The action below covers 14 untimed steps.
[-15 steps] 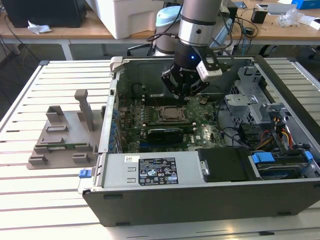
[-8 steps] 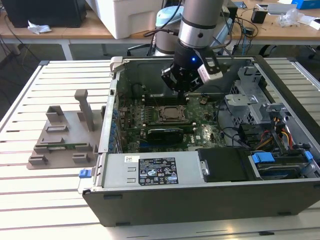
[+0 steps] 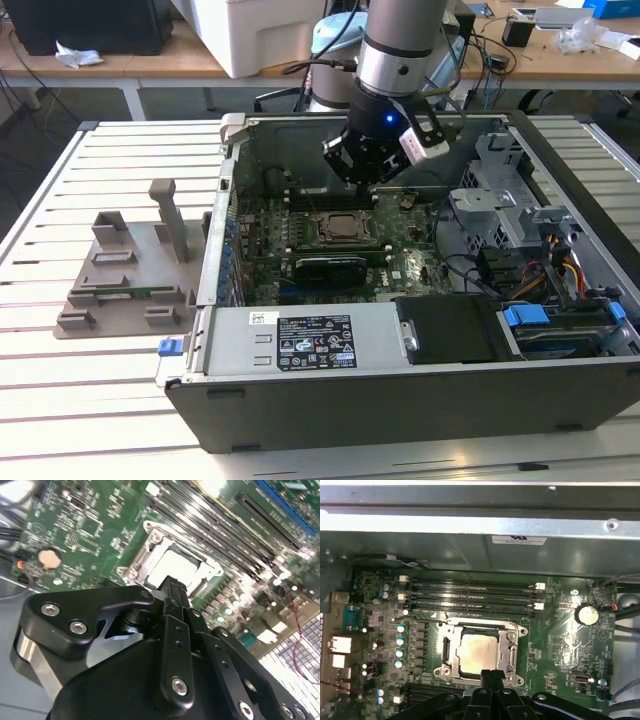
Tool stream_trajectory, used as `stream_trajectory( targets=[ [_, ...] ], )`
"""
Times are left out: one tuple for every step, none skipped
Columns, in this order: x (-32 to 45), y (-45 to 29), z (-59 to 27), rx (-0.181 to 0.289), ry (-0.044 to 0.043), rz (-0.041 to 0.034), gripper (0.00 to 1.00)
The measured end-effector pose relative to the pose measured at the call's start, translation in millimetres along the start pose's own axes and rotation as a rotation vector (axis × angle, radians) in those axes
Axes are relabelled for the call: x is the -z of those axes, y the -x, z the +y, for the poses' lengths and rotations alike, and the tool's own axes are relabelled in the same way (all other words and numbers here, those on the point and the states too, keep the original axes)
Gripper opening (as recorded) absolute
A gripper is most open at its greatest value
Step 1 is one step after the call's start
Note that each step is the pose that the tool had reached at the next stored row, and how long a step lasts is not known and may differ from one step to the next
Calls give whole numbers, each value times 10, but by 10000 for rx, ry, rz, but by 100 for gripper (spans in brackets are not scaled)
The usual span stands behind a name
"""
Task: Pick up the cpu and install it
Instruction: 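Install the first cpu locking lever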
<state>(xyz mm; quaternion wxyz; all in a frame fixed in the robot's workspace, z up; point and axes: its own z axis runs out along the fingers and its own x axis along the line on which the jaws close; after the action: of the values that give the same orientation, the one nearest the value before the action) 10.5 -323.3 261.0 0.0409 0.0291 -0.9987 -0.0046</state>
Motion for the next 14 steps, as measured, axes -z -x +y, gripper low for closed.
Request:
stream_trajectory(
  targets=[
    [-1,-1,0,2,-18,-296,11],
    [-2,-3,0,3,-32,-542,11],
    [-3,-3,0,4,-31,-586,11],
    [-2,-3,0,3,-35,-611,11],
    [-2,-4,0,4,-36,-611,11],
    [-1,-4,0,5,-38,-611,11],
    [8,-7,-1,2,-43,-611,11],
    [31,-8,0,3,-43,-612,11],
    [56,-10,1,3,-44,-613,11],
    [144,-17,2,4,-56,-612,11],
    [182,-20,3,3,-60,-612,11],
    [207,-22,3,3,-61,-612,11],
    [219,-23,4,2,-60,-613,11],
    [219,-23,4,2,-59,-613,11]
  ],
)
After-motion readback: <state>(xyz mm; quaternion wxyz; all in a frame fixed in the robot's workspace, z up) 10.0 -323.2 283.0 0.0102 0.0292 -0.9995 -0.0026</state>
